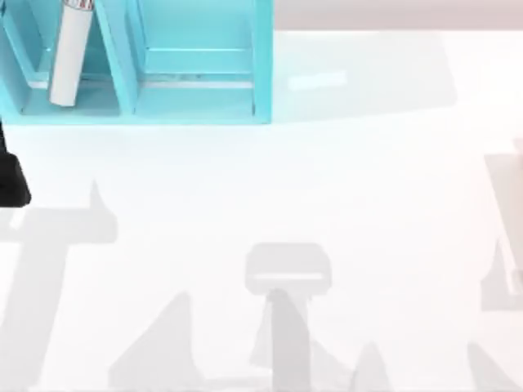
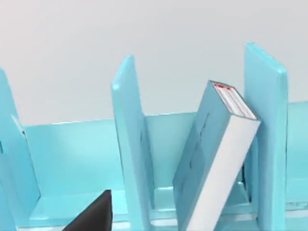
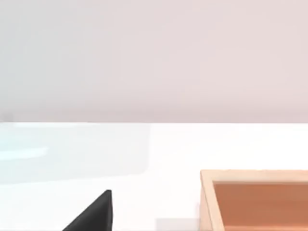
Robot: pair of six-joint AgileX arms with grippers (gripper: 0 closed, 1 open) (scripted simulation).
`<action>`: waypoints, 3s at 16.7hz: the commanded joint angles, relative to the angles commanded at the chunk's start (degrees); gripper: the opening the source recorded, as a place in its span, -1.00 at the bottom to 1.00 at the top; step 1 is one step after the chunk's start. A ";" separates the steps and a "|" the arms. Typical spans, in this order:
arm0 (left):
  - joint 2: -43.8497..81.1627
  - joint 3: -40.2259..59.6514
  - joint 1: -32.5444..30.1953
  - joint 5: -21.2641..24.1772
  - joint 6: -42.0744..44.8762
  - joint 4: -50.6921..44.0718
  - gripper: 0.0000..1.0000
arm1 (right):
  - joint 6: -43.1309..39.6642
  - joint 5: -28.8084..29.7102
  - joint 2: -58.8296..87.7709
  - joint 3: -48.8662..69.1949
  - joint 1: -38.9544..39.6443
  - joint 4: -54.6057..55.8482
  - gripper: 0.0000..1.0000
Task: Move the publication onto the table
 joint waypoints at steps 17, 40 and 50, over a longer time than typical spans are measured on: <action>79.39 25.65 -4.36 -5.39 15.49 45.95 1.00 | 0.00 0.00 0.00 0.00 0.00 0.00 1.00; 94.18 52.16 -2.44 -3.30 15.74 34.34 1.00 | 0.00 0.00 0.00 0.00 0.00 0.00 1.00; 94.18 52.16 -2.44 -3.30 15.74 34.34 -0.51 | 0.00 0.00 0.00 0.00 0.00 0.00 1.00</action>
